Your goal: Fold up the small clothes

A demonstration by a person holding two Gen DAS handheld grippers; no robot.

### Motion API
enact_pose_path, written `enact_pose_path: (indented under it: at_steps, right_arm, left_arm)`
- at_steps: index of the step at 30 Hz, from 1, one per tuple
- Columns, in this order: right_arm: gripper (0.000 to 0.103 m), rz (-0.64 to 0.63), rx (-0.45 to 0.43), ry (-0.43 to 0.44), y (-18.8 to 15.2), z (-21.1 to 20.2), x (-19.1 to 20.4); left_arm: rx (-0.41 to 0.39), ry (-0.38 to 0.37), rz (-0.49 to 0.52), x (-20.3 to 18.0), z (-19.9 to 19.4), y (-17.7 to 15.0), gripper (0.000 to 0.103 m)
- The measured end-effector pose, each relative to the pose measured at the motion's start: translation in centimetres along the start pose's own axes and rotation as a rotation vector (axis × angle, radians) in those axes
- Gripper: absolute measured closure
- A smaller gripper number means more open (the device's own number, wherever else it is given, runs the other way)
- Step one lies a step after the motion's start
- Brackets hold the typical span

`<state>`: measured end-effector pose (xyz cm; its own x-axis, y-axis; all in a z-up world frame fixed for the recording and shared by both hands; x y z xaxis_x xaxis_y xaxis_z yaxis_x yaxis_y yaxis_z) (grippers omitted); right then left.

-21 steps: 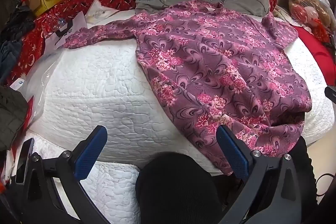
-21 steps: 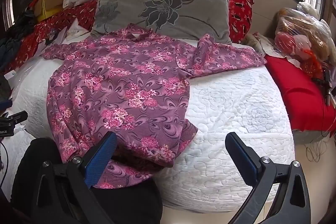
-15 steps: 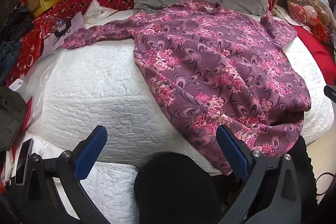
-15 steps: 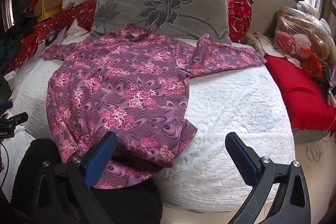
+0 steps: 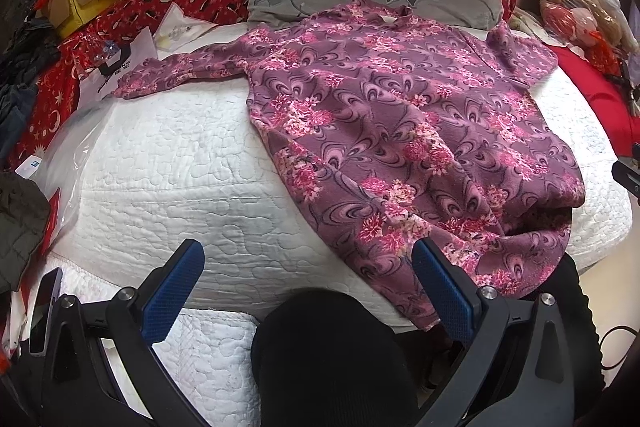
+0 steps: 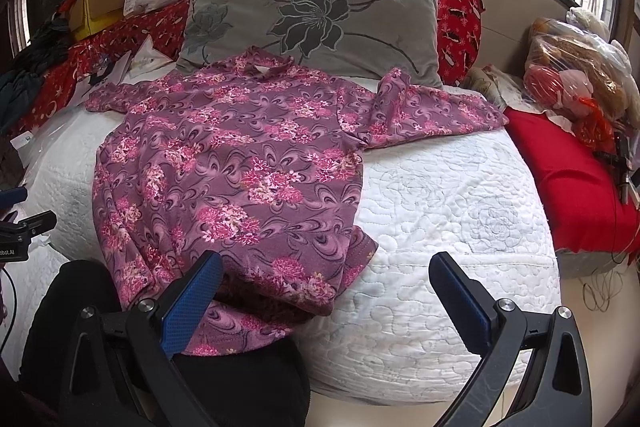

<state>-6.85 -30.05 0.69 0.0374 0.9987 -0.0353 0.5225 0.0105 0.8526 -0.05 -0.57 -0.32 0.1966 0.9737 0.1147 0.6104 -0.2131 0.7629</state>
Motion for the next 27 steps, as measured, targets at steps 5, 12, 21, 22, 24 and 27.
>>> enact_pose_path:
  at_steps: [5,12,21,22,24,27]
  right_arm:
    - [0.001,0.005,-0.010,-0.005,0.1,-0.4,-0.3]
    - [0.001,0.017,-0.011,-0.007,0.1,-0.5,-0.9]
    - [0.001,0.030,0.016,0.003,-0.6,0.3,-1.0]
    - [0.001,0.029,0.017,0.003,-0.7,0.3,-1.0]
    - [0.001,0.026,0.024,0.002,-0.8,0.6,-1.1]
    - [0.001,0.031,0.032,0.001,-0.8,1.0,-1.3]
  left_arm:
    - [-0.038,-0.011,-0.030,-0.2,-0.1,0.1,0.000]
    - [0.048,-0.015,-0.057,0.5,0.7,0.0,0.000]
    - [0.082,-0.010,-0.056,0.8,2.2,-0.1,0.000]
    - [0.081,-0.011,-0.055,0.7,2.3,-0.1,0.000]
    - [0.088,-0.019,-0.056,0.6,2.5,0.1,0.000]
    - [0.101,-0.026,-0.053,0.4,2.8,0.2,0.000]
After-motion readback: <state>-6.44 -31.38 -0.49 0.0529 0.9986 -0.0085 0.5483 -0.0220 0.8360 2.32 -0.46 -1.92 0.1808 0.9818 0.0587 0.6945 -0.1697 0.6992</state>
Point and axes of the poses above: each gripper's, at about its wrist camera, not at the fingertips, and z roughly the way its jaws point, x to its left, y to its top, the point moved 1 cm from there along z, roughly the way its jaws point, and after that the axes turned 14 degrees about -x, right-handed, at the moved point
